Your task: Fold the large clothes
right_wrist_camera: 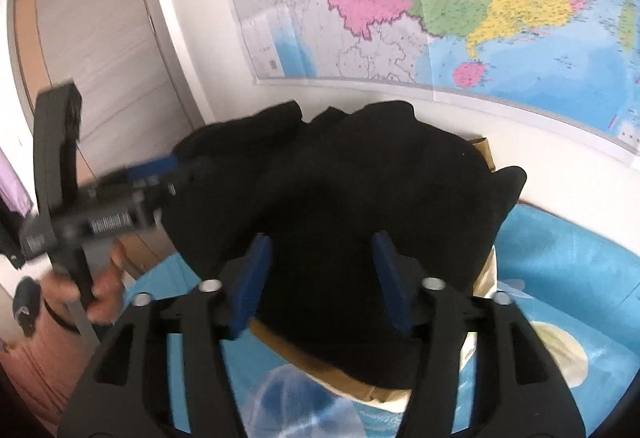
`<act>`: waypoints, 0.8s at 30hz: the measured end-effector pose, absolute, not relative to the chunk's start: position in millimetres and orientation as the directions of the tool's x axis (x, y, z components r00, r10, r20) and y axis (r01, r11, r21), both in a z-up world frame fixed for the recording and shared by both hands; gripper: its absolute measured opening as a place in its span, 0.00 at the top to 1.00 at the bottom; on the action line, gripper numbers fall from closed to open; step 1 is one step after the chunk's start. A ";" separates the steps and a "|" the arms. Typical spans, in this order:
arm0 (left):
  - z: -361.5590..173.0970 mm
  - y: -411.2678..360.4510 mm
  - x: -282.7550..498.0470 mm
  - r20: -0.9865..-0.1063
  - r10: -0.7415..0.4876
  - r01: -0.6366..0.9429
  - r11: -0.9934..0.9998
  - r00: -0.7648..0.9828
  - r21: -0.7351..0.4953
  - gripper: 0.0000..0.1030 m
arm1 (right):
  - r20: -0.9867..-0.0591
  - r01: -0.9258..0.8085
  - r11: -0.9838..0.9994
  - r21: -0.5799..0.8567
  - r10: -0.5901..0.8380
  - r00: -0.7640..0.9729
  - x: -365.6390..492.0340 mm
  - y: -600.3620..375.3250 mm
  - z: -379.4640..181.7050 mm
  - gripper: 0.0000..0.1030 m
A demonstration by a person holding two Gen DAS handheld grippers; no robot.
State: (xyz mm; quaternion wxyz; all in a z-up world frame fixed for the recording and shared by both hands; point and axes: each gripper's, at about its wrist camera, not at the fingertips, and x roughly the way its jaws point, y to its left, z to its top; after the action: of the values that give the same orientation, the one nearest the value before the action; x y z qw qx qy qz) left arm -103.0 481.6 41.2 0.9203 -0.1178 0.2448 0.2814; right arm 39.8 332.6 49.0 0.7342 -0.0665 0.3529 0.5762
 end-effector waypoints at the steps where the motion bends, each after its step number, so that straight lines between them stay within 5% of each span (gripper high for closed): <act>1: 39.2 478.0 -104.3 -0.513 0.463 -0.578 0.812 0.722 -0.081 0.08 | -0.593 -0.897 0.330 0.295 0.799 0.099 37.3 330.5 50.3 0.36; 11: 33.5 443.6 -116.1 -0.497 0.474 -0.586 0.806 0.727 -0.089 0.07 | -0.579 -0.903 0.349 0.250 0.802 0.150 21.7 307.7 53.0 0.27; 19: 30.4 424.4 -129.2 -0.499 0.516 -0.628 0.774 0.696 -0.076 0.07 | -0.559 -0.915 0.357 0.187 0.805 0.200 -1.5 293.7 53.0 0.05; 24: 26.4 409.9 -140.6 -0.504 0.542 -0.663 0.744 0.672 -0.084 0.07 | -0.555 -0.919 0.358 0.166 0.804 0.212 -19.3 282.6 51.5 0.06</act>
State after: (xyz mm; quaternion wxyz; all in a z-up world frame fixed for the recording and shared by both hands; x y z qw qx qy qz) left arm -140.6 409.9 26.4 0.9049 -0.1309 0.2304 0.3330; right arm -19.3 282.6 51.5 0.7722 -0.0999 0.2873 0.5579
